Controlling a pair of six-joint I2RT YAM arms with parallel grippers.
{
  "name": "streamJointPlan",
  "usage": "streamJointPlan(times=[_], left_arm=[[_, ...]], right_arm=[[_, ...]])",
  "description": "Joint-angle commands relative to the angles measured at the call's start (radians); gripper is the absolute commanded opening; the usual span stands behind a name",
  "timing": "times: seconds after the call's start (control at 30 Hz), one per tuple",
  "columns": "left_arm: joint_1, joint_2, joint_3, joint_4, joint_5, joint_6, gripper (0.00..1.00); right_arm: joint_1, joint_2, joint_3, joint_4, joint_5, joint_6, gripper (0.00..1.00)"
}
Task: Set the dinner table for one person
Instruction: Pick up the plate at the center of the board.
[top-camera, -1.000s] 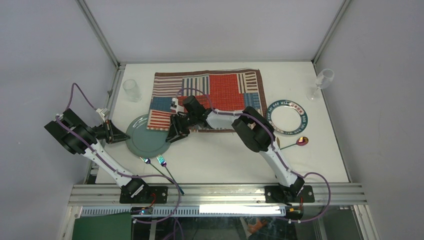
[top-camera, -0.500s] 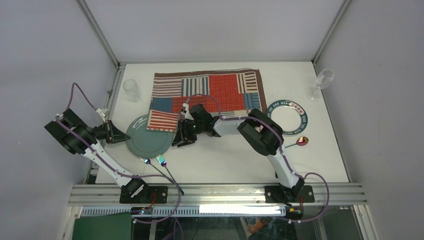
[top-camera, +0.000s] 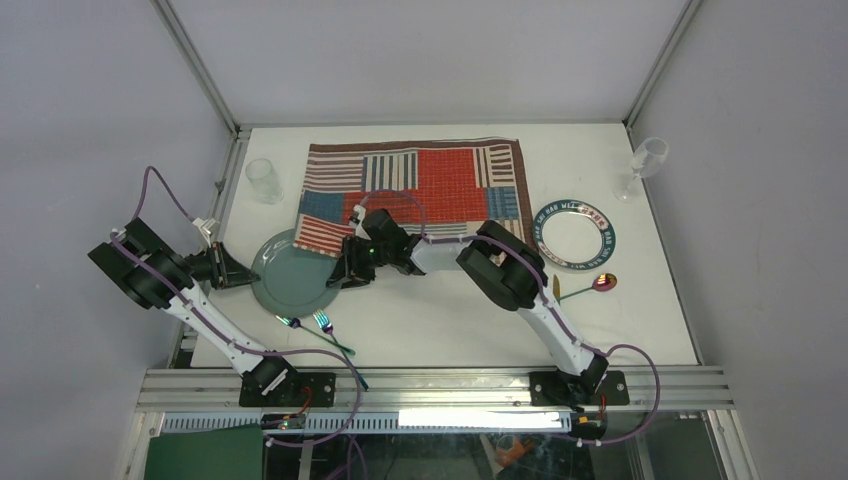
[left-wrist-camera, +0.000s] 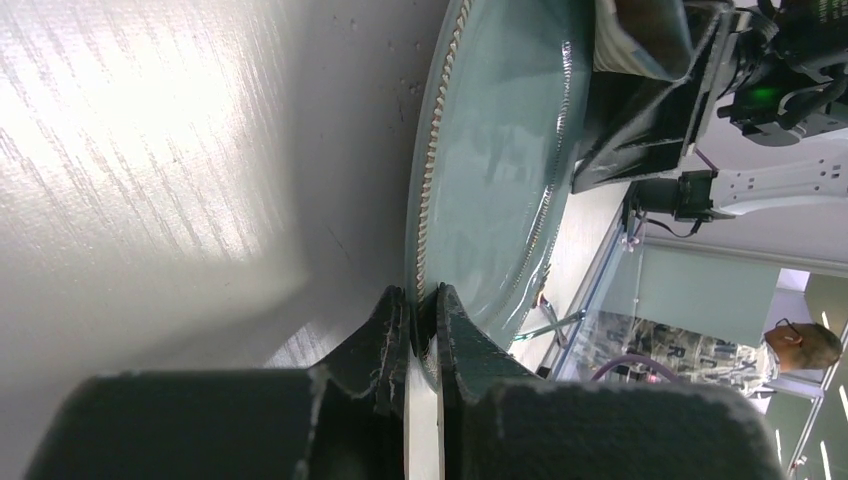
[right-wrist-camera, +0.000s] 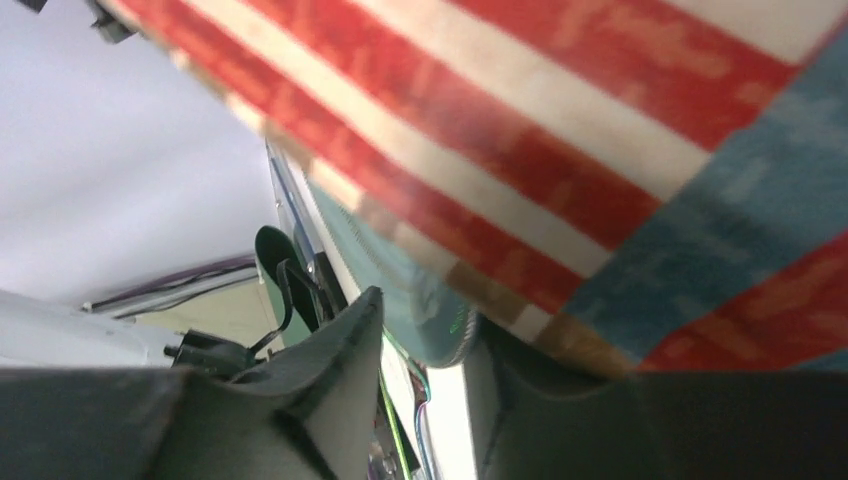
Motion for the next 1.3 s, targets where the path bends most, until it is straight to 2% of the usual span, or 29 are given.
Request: streamJointPlan(times=[0.0, 0.07, 0.1, 0.37, 0.4, 0.43, 0.47, 0.67, 1.27], left_arm=[[0.261, 0.027, -0.021, 0.023, -0.013, 0.141, 0.00], [0.262, 0.030, -0.022, 0.023, -0.011, 0.141, 0.00], [0.261, 0.032, -0.020, 0.022, -0.011, 0.142, 0.00], [0.261, 0.031, -0.027, 0.023, -0.007, 0.156, 0.00], [0.261, 0.030, -0.029, 0.022, -0.005, 0.157, 0.00], [0.261, 0.029, -0.030, 0.023, -0.004, 0.160, 0.00], [0.261, 0.028, -0.031, 0.023, -0.002, 0.163, 0.00], [0.261, 0.031, -0.034, 0.023, 0.003, 0.168, 0.00], [0.260, -0.127, -0.113, 0.022, -0.005, 0.242, 0.00]], right_arm=[[0.023, 0.053, 0.061, 0.054, 0.095, -0.036, 0.25], [0.023, 0.063, 0.081, 0.034, 0.089, -0.053, 0.03], [0.024, 0.070, 0.095, 0.020, 0.085, -0.063, 0.00], [0.053, 0.090, 0.154, -0.061, 0.073, -0.082, 0.00], [0.058, 0.091, 0.165, -0.077, 0.071, -0.105, 0.00], [0.066, 0.093, 0.179, -0.110, 0.077, -0.261, 0.00], [0.074, 0.095, 0.195, -0.142, 0.091, -0.308, 0.00], [0.115, 0.094, 0.274, -0.284, 0.200, -0.443, 0.00], [0.174, 0.073, 0.345, -0.380, 0.324, -0.603, 0.00]])
